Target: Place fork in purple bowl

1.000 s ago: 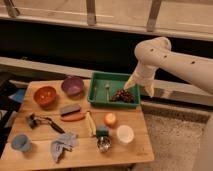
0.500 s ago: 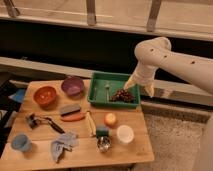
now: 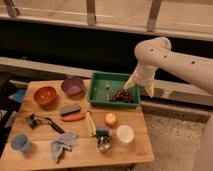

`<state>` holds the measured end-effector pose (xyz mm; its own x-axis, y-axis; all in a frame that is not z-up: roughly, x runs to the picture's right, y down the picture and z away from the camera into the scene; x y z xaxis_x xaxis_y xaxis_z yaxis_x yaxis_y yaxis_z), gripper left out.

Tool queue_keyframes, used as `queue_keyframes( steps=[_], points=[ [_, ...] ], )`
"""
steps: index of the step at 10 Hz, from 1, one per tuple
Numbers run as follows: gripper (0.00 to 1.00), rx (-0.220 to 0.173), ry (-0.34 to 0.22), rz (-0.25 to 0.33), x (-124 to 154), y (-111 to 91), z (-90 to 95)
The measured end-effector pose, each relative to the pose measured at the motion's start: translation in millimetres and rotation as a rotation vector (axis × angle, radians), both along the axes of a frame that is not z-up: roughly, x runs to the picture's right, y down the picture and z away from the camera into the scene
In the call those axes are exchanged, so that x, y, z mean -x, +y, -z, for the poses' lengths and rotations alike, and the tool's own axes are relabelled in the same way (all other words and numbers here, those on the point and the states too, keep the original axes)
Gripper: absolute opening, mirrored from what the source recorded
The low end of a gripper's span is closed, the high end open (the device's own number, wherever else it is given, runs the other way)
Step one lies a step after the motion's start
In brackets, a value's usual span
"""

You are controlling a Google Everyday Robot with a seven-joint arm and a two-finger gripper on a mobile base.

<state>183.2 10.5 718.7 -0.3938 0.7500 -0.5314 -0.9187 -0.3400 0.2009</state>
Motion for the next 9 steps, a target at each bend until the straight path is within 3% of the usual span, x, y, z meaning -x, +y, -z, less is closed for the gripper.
queue_keyframes(
  steps=[7,9],
  points=[
    [0.80,-0.003,-0.002,0.000,0.6,-0.2,0.1],
    [0.80,-0.045,-0.030,0.029,5.8,-6.8,3.0]
  ],
)
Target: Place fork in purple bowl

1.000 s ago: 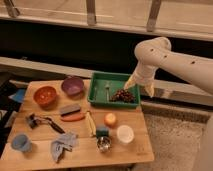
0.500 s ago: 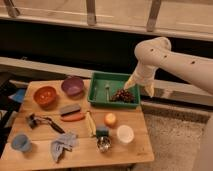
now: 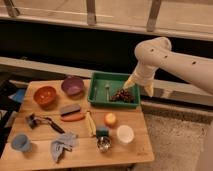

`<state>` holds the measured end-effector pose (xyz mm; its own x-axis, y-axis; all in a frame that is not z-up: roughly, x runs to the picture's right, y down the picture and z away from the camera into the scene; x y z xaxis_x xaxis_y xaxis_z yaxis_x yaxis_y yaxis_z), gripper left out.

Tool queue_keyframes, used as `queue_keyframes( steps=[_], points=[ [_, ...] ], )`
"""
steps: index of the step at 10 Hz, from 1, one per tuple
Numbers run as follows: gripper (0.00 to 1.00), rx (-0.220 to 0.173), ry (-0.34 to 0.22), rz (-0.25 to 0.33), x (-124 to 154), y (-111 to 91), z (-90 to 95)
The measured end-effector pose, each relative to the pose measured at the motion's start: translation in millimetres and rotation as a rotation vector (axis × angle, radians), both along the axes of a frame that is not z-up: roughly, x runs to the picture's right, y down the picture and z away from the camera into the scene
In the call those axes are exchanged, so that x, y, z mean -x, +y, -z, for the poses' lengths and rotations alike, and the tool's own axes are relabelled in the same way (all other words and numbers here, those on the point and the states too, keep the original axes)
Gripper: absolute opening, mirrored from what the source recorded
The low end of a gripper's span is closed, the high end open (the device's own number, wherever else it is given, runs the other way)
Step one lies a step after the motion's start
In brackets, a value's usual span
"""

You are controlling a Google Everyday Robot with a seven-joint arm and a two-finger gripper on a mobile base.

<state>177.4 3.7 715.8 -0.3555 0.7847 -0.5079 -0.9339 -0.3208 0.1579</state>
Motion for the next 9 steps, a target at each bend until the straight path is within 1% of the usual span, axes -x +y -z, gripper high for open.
queue_keyframes(
  steps=[2,3,4,5,7,9],
  points=[
    [0.80,-0.058,-0.039,0.043,22,-15,-3.0],
    [0.80,-0.096,-0.070,0.067,42,-28,-7.5],
    [0.80,-0.124,-0.100,0.083,61,-39,-12.1],
    [0.80,-0.140,-0.132,0.098,82,-49,-15.5],
    [0.80,-0.138,-0.129,0.095,80,-49,-15.3],
    [0.80,-0.136,-0.136,0.095,84,-49,-15.2]
  ],
)
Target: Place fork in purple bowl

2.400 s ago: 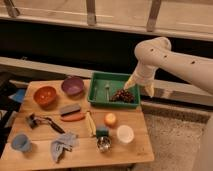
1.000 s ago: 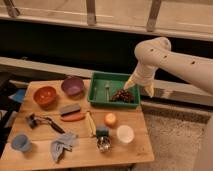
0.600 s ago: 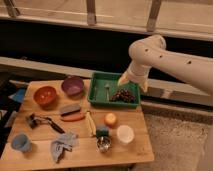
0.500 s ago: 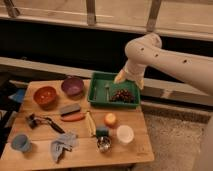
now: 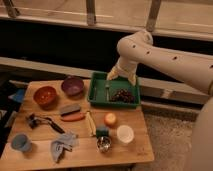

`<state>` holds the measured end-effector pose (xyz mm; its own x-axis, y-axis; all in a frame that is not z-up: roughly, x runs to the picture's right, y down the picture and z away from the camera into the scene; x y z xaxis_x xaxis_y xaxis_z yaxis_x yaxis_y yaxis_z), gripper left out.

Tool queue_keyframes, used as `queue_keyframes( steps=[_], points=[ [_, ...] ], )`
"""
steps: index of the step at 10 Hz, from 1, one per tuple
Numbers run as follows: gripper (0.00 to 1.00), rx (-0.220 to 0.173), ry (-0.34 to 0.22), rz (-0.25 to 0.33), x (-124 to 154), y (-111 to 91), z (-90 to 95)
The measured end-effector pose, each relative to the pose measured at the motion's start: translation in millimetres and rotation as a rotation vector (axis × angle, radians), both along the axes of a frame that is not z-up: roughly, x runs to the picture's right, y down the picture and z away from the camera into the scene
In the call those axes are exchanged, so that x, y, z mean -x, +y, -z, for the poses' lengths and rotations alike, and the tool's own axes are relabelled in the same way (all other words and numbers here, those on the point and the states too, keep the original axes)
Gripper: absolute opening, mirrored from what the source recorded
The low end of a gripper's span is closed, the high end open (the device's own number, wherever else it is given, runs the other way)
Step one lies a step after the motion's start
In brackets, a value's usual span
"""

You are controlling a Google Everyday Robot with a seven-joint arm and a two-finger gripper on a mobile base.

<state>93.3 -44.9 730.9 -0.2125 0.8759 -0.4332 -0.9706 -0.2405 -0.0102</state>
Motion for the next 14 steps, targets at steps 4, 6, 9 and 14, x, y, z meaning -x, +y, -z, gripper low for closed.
queue_keyframes(
  steps=[4,6,9,14],
  points=[
    [0.80,-0.043,-0.024,0.020,15,-15,-28.0],
    [0.80,-0.059,-0.058,0.026,32,-34,-69.3],
    [0.80,-0.038,-0.126,0.016,53,-30,-121.4],
    [0.80,-0.027,-0.141,0.014,56,-26,-127.5]
  ],
)
